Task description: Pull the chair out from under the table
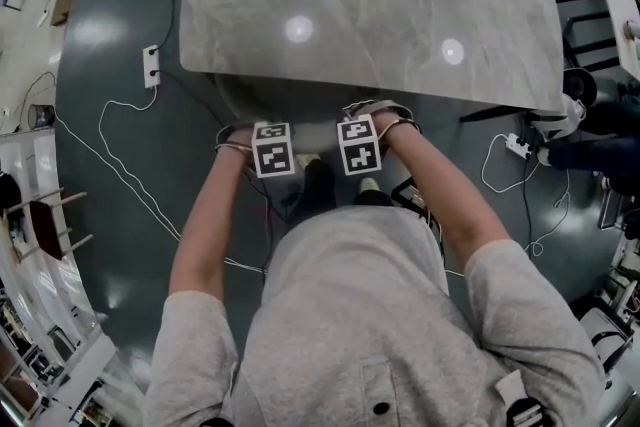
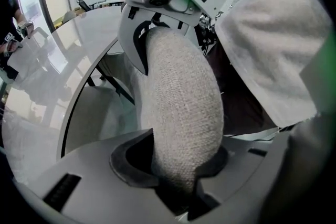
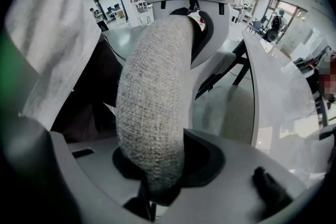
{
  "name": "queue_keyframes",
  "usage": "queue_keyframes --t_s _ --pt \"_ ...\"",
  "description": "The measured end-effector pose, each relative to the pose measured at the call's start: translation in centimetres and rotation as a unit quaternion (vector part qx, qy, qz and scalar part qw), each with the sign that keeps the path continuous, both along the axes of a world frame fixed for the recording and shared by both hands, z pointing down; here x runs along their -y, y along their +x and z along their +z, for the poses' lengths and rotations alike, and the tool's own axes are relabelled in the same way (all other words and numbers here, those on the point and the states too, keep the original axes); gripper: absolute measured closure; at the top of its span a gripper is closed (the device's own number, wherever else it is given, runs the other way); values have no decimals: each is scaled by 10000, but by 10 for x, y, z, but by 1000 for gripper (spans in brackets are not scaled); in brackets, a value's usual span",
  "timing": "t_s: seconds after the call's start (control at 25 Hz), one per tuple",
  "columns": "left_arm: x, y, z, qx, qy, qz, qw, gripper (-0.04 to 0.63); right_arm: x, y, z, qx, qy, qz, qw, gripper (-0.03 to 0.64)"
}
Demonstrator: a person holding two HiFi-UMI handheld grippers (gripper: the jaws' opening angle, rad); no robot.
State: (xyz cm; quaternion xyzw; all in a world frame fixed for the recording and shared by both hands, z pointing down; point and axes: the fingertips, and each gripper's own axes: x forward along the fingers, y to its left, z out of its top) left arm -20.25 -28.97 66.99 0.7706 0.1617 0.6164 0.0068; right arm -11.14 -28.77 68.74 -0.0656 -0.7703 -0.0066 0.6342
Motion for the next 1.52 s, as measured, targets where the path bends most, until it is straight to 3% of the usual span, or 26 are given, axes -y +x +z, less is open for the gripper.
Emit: queue_keyframes --t_s 0.68,1.52 --pt "-78 34 -2 14 -93 -455 9989 433 -68 33 -2 -22 31 -425 9991 506" --pt "-171 71 -4 49 58 -1008 9949 445 -155 71 -3 -68 15 -909 9958 506"
